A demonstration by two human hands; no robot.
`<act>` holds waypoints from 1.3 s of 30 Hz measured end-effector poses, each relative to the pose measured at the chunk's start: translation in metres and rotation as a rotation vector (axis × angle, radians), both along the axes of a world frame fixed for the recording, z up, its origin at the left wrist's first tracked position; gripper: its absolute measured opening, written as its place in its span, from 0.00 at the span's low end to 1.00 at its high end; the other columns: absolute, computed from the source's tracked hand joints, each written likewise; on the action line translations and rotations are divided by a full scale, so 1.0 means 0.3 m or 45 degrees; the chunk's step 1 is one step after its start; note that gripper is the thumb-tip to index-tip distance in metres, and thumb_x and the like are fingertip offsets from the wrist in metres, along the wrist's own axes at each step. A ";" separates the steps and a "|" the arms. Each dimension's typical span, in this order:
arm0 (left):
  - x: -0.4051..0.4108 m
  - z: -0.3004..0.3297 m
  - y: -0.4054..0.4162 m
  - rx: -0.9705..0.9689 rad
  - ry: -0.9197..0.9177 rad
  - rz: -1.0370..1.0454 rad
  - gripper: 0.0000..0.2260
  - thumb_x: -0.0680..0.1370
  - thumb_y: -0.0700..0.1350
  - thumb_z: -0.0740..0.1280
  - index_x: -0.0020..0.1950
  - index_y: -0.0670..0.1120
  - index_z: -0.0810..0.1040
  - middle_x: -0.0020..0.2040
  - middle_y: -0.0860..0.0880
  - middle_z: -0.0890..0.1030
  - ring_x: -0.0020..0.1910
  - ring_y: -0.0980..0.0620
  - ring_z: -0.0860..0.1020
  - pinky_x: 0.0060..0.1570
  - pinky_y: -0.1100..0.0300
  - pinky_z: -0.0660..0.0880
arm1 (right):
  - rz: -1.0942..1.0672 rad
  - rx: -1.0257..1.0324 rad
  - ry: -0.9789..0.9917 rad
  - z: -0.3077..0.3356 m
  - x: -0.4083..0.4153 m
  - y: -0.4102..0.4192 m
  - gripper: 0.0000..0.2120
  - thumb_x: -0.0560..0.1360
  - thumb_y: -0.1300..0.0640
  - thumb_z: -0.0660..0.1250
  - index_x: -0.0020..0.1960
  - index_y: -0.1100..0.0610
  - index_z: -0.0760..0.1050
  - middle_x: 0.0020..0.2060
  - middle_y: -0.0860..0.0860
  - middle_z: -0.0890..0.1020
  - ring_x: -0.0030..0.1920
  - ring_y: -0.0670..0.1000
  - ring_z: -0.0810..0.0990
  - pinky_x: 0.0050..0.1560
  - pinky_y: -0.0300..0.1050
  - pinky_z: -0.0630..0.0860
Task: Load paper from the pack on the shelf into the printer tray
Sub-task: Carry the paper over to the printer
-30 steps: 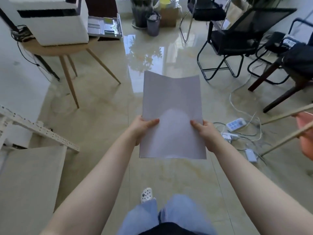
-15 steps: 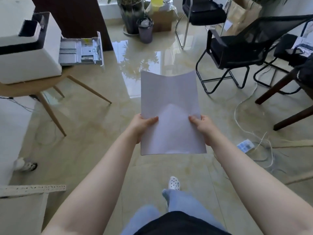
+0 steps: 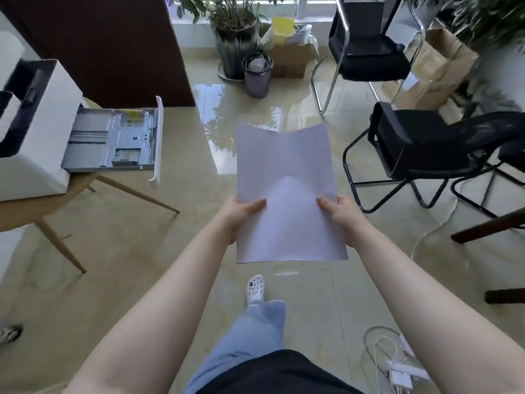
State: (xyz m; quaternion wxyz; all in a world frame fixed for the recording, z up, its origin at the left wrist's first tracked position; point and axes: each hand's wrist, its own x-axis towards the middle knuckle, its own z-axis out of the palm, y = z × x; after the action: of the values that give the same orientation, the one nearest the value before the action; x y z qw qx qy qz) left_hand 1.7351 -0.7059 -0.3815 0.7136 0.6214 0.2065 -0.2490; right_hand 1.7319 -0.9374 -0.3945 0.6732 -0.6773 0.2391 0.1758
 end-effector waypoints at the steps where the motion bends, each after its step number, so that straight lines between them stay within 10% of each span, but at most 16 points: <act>1: 0.084 0.001 0.000 -0.003 0.007 -0.009 0.15 0.74 0.39 0.71 0.59 0.39 0.76 0.45 0.45 0.83 0.38 0.48 0.82 0.41 0.55 0.81 | -0.003 -0.003 0.010 0.005 0.080 0.001 0.10 0.77 0.56 0.65 0.54 0.61 0.77 0.44 0.57 0.82 0.37 0.54 0.82 0.46 0.51 0.80; 16: 1.167 0.002 -0.036 0.018 -0.005 0.146 0.13 0.75 0.40 0.70 0.58 0.40 0.77 0.45 0.46 0.83 0.35 0.52 0.83 0.39 0.57 0.82 | 0.214 -0.024 -0.007 0.031 1.273 -0.021 0.10 0.78 0.58 0.64 0.55 0.62 0.76 0.43 0.56 0.82 0.38 0.55 0.81 0.50 0.54 0.79; 22: 1.466 -0.013 -0.007 0.004 0.065 0.397 0.17 0.74 0.42 0.71 0.61 0.39 0.77 0.54 0.42 0.83 0.47 0.44 0.83 0.49 0.49 0.80 | 0.425 -0.094 0.045 0.030 1.721 0.037 0.14 0.76 0.57 0.66 0.57 0.65 0.76 0.50 0.61 0.82 0.42 0.58 0.81 0.56 0.61 0.77; 29: 1.731 -0.033 0.150 -0.077 0.074 0.677 0.07 0.75 0.40 0.69 0.52 0.41 0.79 0.37 0.49 0.86 0.33 0.51 0.84 0.37 0.54 0.82 | 0.713 -0.167 0.035 0.047 2.128 0.273 0.06 0.76 0.58 0.66 0.49 0.60 0.77 0.44 0.58 0.82 0.39 0.56 0.80 0.47 0.52 0.77; 39: 2.017 -0.077 0.601 -0.039 0.073 1.042 0.10 0.74 0.42 0.71 0.55 0.42 0.80 0.51 0.43 0.84 0.47 0.47 0.84 0.48 0.49 0.80 | 1.099 -0.300 -0.063 0.024 2.575 0.851 0.07 0.76 0.56 0.66 0.49 0.60 0.78 0.41 0.55 0.82 0.38 0.55 0.80 0.43 0.49 0.77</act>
State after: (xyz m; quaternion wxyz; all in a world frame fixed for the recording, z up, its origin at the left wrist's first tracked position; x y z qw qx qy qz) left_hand 2.3402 -0.5256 -0.4045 0.7569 0.4701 0.4526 0.0354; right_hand 2.5044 -0.6821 -0.3875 0.4620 -0.7910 -0.0631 0.3960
